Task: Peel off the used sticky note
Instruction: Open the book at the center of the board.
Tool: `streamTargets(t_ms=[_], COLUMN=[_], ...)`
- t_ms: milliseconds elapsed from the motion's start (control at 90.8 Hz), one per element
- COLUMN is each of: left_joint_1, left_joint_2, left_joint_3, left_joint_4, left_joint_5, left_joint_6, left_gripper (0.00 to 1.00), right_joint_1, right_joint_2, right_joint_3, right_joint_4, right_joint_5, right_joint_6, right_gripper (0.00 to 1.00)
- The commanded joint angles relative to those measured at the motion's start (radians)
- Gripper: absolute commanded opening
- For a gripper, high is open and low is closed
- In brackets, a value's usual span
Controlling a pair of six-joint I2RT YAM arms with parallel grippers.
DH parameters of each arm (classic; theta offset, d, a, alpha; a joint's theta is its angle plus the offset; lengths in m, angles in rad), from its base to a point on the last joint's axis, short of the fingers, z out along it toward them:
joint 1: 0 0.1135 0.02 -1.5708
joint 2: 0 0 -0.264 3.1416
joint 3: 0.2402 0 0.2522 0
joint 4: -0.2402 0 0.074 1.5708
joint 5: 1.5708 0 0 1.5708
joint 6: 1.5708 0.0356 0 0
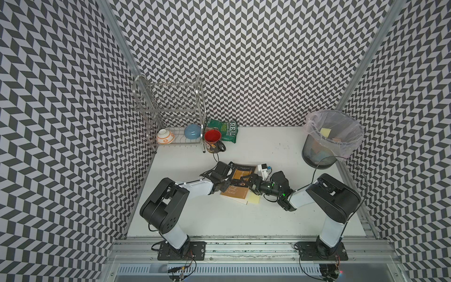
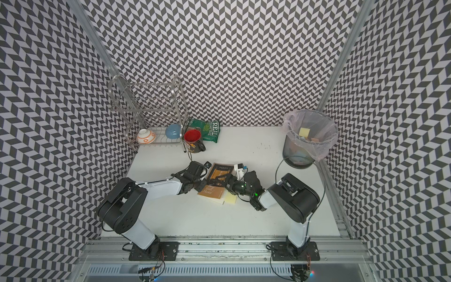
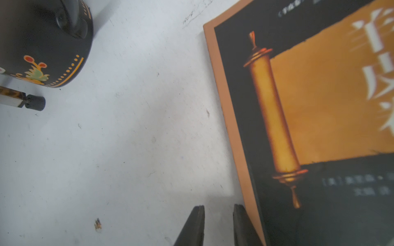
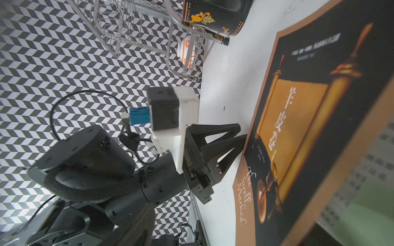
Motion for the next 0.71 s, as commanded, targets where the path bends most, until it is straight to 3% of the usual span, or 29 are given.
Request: streamTargets(t_ms=[0, 187, 474, 694], left_joint_1=[-0.012, -0.012, -0.012, -0.009], left_joint_2=[0.044, 0.043, 0.031, -0.039], left_joint_3=[-0.016, -0.016, -0.022, -0.015], left_joint_4=[-0.078, -0.078, -0.078, -0.102], left_joint_5=[0.04, 0.04, 0.038, 0.048], left_joint_6=[-0.001, 0.0, 0.005, 0.053], left_gripper=[0.28, 0.28, 0.28, 0.28], right_joint_1=[0.0, 0.0, 0.0, -0.015], right_joint_2=[0.033, 0.036, -0.047, -0.026], right_joint_3=[-0.009, -0.002, 0.065, 0.144], right_joint_4=[0.142, 0.137, -0.183, -0.338], right_joint_5=[-0.018, -0.02, 0.056, 0.065], right_joint_6=[0.037, 0.031, -0.098, -0.154], right_gripper=[0.93, 0.92, 0.82, 0.73])
